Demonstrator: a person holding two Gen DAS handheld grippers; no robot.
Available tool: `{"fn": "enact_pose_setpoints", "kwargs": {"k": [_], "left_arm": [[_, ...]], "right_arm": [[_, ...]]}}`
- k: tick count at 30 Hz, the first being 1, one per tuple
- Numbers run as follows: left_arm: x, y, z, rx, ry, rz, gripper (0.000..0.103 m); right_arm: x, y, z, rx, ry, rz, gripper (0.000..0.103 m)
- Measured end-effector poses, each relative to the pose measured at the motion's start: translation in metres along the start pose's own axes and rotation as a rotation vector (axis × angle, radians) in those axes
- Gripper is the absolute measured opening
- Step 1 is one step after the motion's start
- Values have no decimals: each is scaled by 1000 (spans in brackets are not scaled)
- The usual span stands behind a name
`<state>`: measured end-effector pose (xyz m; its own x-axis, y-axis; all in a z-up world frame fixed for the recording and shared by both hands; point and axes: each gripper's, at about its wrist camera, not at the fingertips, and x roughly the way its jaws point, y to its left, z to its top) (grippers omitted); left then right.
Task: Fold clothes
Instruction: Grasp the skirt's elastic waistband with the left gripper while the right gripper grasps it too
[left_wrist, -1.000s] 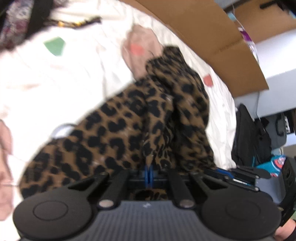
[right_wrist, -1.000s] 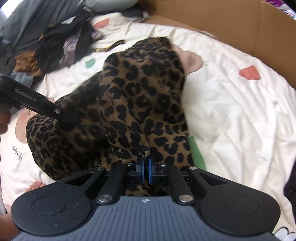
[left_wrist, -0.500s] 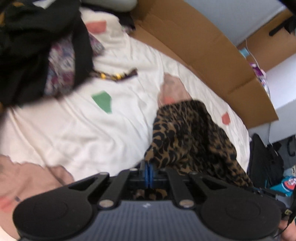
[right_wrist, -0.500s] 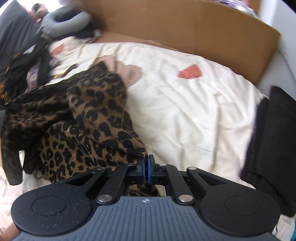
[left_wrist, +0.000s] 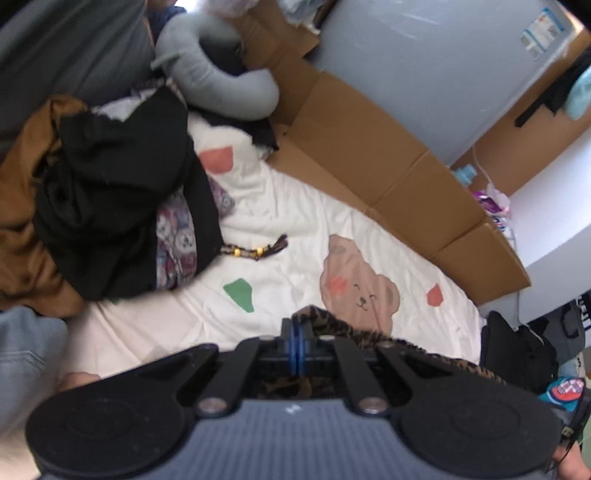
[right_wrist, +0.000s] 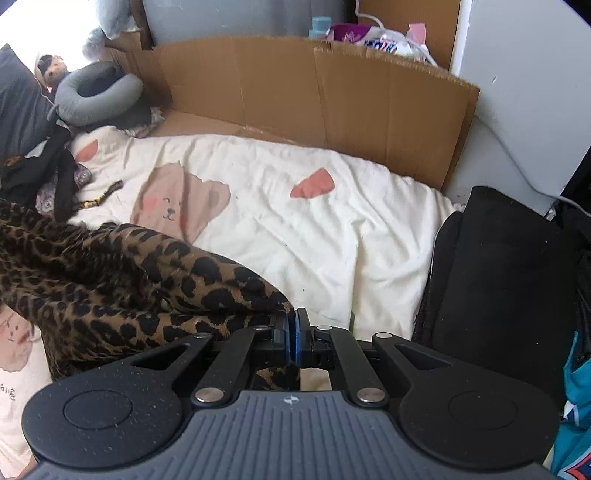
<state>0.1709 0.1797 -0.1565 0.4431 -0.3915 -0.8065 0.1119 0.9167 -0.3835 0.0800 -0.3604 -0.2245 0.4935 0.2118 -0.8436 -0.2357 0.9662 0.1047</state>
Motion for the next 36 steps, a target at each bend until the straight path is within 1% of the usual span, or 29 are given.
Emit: {"fn": "enact_pose_setpoints", "kwargs": {"k": [4,7,13,17,21,23,29,34,36], "left_arm": [[-25,-8,-7,27,-1,-3,2],[-44,-11,-16,30,-9,-8,2],[-74,-9,-32,6,-20,-15,2],[-79,-2,-46,-20,1,1,2],[-74,3,-68,-29,39,19,2],[-65,9,-81,-44,68,31,2],[-16,32,-127,-74,196,93,2],[14,58,-168,-130,292,134,2],[22,63,-186,-138,331,149,2]], "right_arm": [[-20,2,-2,-2,-13,9,0],[-37,3,-4,2,-27,17,0],[-66,2,-8,13,-47,28,0],[-73,0,-15,16,-34,30,0],[-71,-1,-30,29,0,26,0],[-68,-3,-38,42,19,22,0],[-42,-14,-69,86,104,-12,0],[-15,-27,-89,138,178,-39,2],[-8,-30,-95,159,202,-38,3]]}}
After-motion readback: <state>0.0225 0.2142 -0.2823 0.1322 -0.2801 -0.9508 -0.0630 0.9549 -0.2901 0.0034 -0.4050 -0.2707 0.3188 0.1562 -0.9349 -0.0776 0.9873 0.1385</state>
